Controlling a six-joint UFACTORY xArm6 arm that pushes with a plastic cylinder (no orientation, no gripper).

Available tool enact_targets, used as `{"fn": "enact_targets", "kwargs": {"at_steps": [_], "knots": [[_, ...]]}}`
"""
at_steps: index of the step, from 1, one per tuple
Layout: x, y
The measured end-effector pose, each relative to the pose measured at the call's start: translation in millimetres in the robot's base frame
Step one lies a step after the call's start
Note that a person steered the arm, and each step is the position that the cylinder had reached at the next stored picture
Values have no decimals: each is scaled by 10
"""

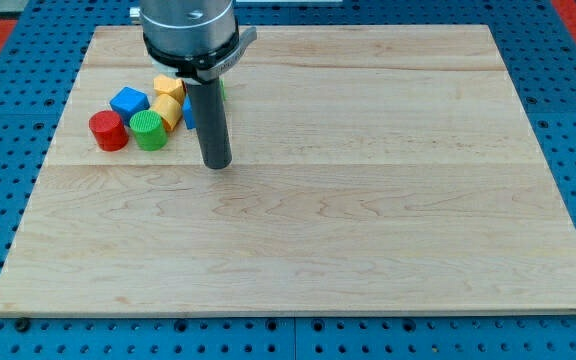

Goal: Push the green circle to the bottom right of the board

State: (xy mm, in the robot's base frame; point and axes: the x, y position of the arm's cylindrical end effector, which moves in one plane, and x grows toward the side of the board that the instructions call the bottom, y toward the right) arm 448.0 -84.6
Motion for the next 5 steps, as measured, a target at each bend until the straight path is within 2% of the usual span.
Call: {"fn": "enact_targets", "kwargs": {"at_steps": [1, 3, 5], "knots": [[181, -159], [-89, -1188], [-235, -1937]]}}
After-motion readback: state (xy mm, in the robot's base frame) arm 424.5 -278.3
